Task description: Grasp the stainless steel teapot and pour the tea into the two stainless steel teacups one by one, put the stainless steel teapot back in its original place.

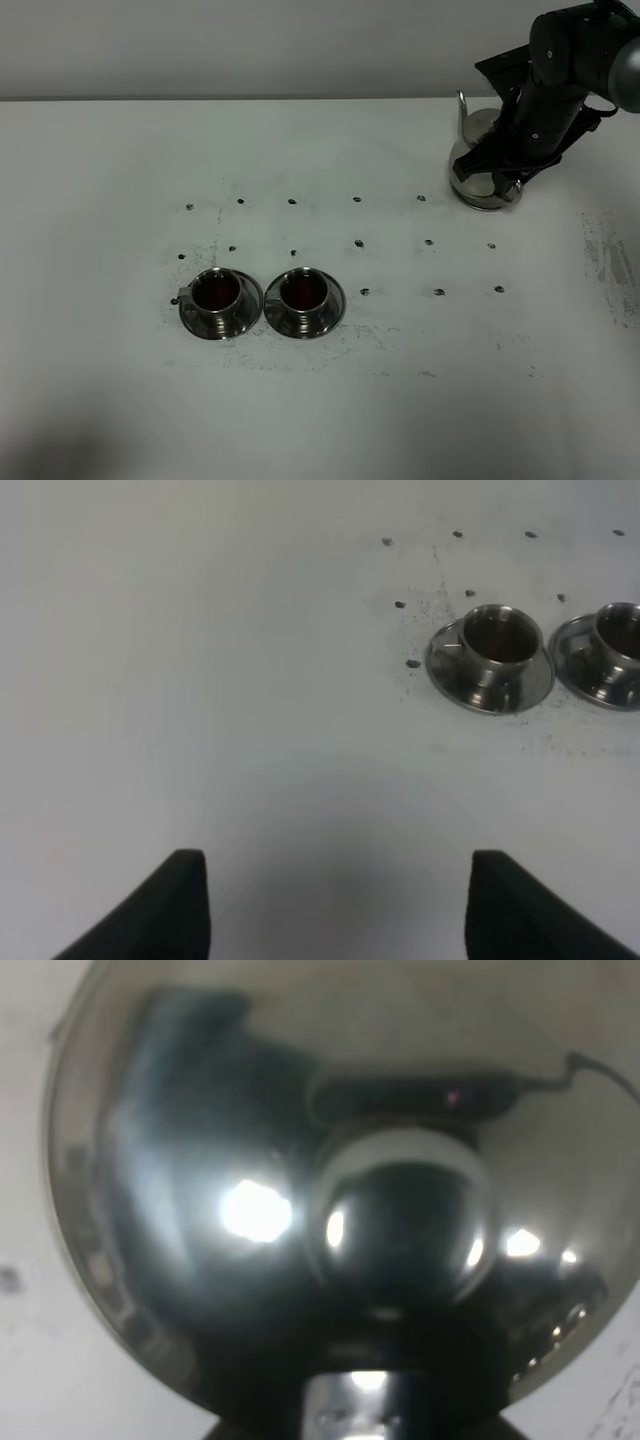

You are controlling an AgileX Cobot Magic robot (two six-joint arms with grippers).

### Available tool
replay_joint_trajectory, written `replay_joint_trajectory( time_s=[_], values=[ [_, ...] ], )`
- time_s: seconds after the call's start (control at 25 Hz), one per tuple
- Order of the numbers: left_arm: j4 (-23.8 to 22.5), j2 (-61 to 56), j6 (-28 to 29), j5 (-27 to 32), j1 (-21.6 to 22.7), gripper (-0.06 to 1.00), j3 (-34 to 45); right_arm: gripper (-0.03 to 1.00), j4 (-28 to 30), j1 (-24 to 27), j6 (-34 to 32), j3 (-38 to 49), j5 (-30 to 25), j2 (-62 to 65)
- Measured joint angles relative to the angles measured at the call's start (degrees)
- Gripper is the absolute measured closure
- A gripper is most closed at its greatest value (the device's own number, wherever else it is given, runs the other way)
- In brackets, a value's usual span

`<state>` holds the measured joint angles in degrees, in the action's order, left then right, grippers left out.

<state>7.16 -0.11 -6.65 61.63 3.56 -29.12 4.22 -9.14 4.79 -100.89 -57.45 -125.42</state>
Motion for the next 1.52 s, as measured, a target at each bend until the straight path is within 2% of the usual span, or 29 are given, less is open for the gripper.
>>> replay_joint_trajectory(
  time_s=[0.12, 0.96, 1.04, 1.32, 1.52],
  values=[
    [0.0, 0.0, 0.0, 0.0, 0.0, 0.41, 0.0, 0.80, 0.0, 0.4, -0.1, 0.0, 1.5, 0.0],
    [0.0, 0.0, 0.0, 0.0, 0.0, 0.41, 0.0, 0.79, 1.2, 1.0, 1.0, -0.1, 1.9, -2.7],
    [0.0, 0.0, 0.0, 0.0, 0.0, 0.41, 0.0, 0.76, 1.4, 1.0, 1.7, -0.1, 2.2, -2.7],
    [0.0, 0.0, 0.0, 0.0, 0.0, 0.41, 0.0, 0.52, 1.5, 1.0, 2.4, -0.1, 2.6, -0.6],
    [0.0, 0.0, 0.0, 0.0, 0.0, 0.41, 0.0, 0.49, 1.2, 1.0, 2.4, -0.1, 0.3, 4.9]
  ],
)
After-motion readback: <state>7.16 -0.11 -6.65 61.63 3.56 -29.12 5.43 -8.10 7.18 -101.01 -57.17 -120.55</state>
